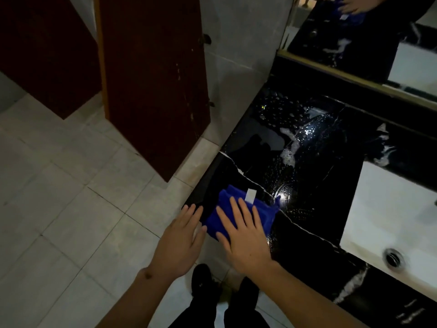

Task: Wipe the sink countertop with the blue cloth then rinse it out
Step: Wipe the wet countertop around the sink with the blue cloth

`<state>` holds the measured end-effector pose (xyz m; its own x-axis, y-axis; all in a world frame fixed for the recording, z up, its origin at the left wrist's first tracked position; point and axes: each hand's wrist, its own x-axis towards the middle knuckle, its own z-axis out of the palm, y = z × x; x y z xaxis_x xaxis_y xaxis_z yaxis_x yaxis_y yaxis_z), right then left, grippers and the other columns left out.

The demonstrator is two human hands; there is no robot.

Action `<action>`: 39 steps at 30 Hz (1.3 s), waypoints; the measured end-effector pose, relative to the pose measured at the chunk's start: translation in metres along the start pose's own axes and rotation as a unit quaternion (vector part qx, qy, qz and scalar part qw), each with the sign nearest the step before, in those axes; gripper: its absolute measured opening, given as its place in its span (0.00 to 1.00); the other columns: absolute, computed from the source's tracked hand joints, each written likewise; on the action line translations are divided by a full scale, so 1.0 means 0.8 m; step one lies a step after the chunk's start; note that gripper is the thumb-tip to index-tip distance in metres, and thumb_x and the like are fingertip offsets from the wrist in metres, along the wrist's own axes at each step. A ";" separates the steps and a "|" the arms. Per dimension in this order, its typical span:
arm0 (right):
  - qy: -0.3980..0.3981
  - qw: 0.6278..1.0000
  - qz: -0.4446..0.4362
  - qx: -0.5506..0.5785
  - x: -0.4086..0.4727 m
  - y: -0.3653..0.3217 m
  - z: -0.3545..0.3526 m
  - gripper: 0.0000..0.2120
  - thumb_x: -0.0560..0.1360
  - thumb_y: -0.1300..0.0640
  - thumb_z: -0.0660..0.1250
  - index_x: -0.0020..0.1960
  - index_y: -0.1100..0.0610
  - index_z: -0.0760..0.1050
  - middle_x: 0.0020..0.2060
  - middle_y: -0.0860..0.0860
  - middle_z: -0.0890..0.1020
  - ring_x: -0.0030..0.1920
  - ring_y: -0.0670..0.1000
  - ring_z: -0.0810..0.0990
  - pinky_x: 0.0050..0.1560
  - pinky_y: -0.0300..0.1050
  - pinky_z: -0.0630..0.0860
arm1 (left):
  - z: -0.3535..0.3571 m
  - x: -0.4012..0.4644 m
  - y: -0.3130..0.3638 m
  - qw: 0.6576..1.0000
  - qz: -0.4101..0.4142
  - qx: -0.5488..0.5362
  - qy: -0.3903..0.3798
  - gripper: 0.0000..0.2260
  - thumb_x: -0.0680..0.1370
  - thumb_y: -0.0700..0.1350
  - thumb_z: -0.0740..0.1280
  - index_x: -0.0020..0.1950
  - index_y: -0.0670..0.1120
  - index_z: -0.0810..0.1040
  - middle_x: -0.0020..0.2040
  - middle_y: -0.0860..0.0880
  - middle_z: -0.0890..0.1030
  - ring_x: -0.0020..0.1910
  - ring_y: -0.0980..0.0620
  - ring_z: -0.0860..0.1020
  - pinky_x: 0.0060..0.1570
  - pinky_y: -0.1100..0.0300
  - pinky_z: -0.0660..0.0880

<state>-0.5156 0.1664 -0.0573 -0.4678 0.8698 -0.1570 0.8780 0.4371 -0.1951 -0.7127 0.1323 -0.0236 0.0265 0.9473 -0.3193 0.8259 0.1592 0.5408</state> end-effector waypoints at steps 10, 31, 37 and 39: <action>0.001 0.993 0.114 0.024 0.218 0.028 -0.042 0.31 0.82 0.35 0.43 0.81 0.45 0.50 0.81 0.55 0.47 0.81 0.58 0.43 0.78 0.61 0.39 | 0.013 -0.034 0.006 0.990 0.021 0.133 -0.046 0.35 0.75 0.69 0.27 0.80 0.60 0.42 0.80 0.54 0.35 0.78 0.53 0.32 0.77 0.45 0.39; -0.022 0.997 0.071 -0.010 -0.047 0.077 -0.019 0.29 0.83 0.36 0.46 0.81 0.41 0.46 0.81 0.48 0.48 0.81 0.52 0.42 0.79 0.58 0.45 | -0.001 0.060 0.058 0.990 0.071 0.118 0.013 0.27 0.82 0.60 0.43 0.81 0.57 0.47 0.82 0.49 0.49 0.81 0.49 0.46 0.78 0.47 0.50; 0.016 0.976 0.214 0.033 -0.001 0.133 -0.043 0.36 0.77 0.27 0.44 0.81 0.40 0.45 0.81 0.48 0.44 0.81 0.52 0.39 0.79 0.57 0.39 | 0.007 0.124 0.103 0.972 0.125 0.193 -0.041 0.32 0.81 0.63 0.53 0.80 0.61 0.41 0.82 0.49 0.45 0.80 0.45 0.42 0.76 0.35 0.46; 0.025 0.970 0.239 0.030 0.021 0.160 -0.051 0.40 0.74 0.23 0.45 0.80 0.40 0.44 0.81 0.48 0.42 0.81 0.53 0.39 0.78 0.56 0.37 | 0.000 0.146 0.108 0.963 0.118 0.223 -0.096 0.38 0.77 0.69 0.56 0.79 0.63 0.38 0.82 0.50 0.39 0.80 0.45 0.37 0.74 0.34 0.40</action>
<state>-0.4069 0.2460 -0.0453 -0.0011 0.9805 -0.1964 0.9851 -0.0327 -0.1688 -0.6387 0.2565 -0.0140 0.3115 0.8664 -0.3902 0.9427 -0.2301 0.2416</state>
